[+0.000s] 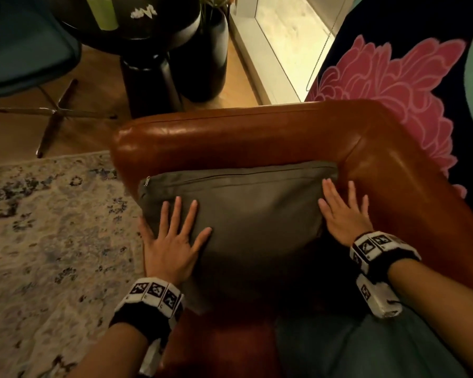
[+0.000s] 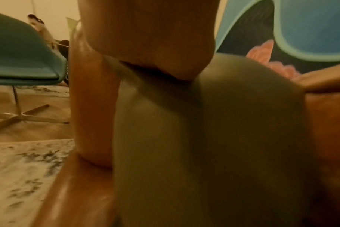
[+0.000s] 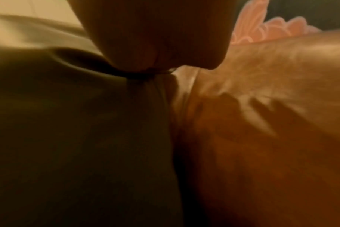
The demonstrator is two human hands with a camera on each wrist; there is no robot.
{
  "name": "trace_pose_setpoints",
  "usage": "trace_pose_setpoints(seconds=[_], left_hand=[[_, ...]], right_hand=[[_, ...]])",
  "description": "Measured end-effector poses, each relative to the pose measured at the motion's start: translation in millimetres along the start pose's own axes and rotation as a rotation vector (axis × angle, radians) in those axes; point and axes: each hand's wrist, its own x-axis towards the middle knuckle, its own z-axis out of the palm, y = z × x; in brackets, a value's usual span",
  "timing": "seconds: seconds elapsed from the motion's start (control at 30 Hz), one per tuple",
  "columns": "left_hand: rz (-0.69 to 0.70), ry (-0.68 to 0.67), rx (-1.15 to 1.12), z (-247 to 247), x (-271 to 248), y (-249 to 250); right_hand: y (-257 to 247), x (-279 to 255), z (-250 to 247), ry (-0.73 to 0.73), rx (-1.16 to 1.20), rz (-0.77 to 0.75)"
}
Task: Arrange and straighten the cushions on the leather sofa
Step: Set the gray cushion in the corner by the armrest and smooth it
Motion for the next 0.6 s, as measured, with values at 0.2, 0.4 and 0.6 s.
trace_pose_setpoints(seconds=[0.2, 0.4, 0.6], left_hand=[[0.247, 0.072, -0.13, 3, -27, 86], [-0.064, 0.038, -0.118, 0, 13, 16], [-0.485, 0.311, -0.487, -41, 14, -24]], right_hand=[[-94, -62, 43, 0.223, -0.032, -0.518], [-45, 6, 19, 0.161, -0.023, -0.076], [-12, 22, -29, 0.227, 0.822, 0.262]])
